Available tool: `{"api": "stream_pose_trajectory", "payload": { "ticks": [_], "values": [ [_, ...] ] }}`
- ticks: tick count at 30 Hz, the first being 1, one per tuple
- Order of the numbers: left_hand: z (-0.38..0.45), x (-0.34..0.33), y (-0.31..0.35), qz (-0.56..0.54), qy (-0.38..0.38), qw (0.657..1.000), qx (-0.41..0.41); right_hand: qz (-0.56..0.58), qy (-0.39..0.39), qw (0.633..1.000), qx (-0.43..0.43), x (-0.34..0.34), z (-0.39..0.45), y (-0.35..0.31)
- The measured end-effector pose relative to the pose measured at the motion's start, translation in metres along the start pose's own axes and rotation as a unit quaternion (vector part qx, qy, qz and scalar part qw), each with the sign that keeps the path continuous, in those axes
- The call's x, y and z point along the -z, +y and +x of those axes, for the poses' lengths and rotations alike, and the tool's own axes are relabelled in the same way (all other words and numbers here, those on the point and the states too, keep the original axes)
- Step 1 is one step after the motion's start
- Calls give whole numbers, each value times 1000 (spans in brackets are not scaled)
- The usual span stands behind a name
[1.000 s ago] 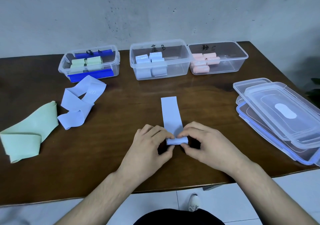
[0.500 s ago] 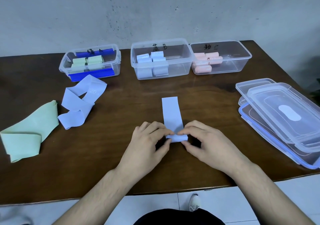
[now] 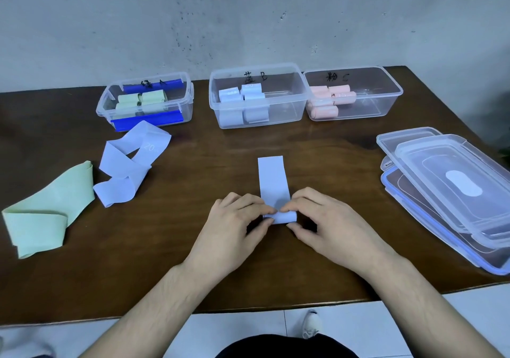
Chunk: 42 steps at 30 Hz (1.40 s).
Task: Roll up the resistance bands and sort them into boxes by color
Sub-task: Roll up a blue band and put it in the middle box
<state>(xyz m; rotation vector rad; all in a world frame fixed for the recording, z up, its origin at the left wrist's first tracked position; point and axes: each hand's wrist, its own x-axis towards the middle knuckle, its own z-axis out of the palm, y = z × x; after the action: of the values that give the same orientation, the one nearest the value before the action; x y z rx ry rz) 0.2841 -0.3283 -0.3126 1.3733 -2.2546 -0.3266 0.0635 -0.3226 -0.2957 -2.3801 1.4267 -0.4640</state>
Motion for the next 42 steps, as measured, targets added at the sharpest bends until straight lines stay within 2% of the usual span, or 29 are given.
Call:
{"api": "stream_pose_trajectory", "payload": {
  "ticks": [9,19,27,42],
  "values": [
    [2,-2,0,41,5,999,-15,0,-7,1000,-7,0,8,5],
    [11,-1,-5,23,-18,1000,-2,-5,0,1000,-2,1,13,5],
    [8,-4,-3,54,25,998,-35,18,-3,1000,-4,1,19,10],
    [17,0,-6,50,11,999,-9,8,-5,1000,-8,6,30,11]
  ]
}}
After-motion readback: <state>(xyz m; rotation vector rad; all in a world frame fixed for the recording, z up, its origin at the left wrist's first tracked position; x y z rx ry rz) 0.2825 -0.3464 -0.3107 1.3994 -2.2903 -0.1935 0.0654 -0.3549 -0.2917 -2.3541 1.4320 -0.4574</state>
